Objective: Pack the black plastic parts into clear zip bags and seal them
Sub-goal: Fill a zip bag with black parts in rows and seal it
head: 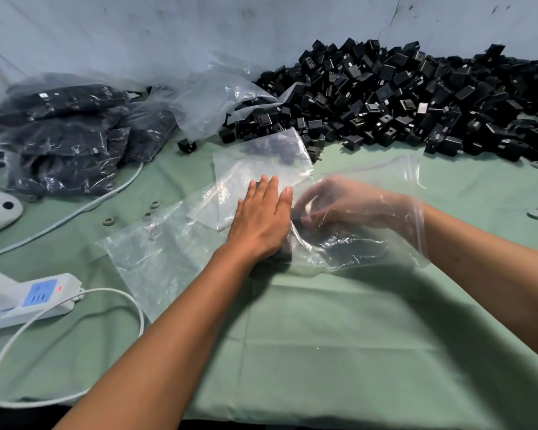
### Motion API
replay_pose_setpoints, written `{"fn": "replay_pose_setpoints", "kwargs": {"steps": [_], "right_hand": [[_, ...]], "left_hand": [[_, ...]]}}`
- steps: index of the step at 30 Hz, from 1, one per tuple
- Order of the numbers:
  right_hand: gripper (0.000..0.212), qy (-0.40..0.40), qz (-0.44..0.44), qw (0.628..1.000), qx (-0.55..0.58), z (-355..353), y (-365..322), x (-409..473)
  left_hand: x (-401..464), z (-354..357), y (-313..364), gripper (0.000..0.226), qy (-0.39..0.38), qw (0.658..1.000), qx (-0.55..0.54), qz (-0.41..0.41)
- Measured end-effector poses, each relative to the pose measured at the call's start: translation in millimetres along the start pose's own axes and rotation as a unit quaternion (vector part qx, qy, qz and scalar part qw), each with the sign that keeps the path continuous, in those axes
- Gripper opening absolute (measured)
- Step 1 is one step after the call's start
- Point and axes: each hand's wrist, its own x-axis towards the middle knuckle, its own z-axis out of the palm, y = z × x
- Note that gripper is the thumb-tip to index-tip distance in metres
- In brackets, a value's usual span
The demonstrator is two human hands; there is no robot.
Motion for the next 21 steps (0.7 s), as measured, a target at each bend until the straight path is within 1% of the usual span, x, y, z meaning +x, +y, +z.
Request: {"fn": "replay_pose_setpoints", "kwargs": {"steps": [2,3,6,7,9,12,14,17,19,21], "right_hand": [[0.02,-0.004,-0.009,1.0,0.018,3,3,5],[0.026,-0.017,-0.005,0.999,0.033,4,5,7],[0.041,-0.06,0.029,0.992,0.108,7,16,11],[0.045,-0.058,0.026,0.993,0.103,7,19,12],[0.05,-0.049,0.013,0.996,0.08,8,23,15],[0.042,-0.05,-0.024,0.997,0.049,9,24,16],[0.039,-0.06,-0.061,0.996,0.036,12,21,13],[0.044,-0.079,-0.103,0.99,0.049,18,15,8],[0.048,-0.065,-0.103,0.991,0.053,21,10,5],[0.036,-0.044,-0.081,0.995,0.044,23,6,3]], "left_hand": [[0,-5,3,0.064,-0.011,0.999,-0.041,-0.002],[1,-8,3,0.063,-0.013,0.998,-0.068,-0.005],[1,-21,-1,0.062,-0.001,0.978,-0.206,-0.029],[1,-25,-4,0.062,0.01,0.969,-0.244,-0.031],[0,-30,-11,0.059,0.047,0.961,-0.272,-0.019],[-2,-31,-22,0.055,0.092,0.962,-0.257,-0.006],[-4,-26,-28,0.057,0.093,0.966,-0.242,0.001],[-8,-18,-28,0.064,0.08,0.972,-0.222,0.007],[-9,-14,-24,0.065,0.075,0.981,-0.178,0.027],[-7,-11,-21,0.058,0.061,0.993,-0.087,0.057]]}}
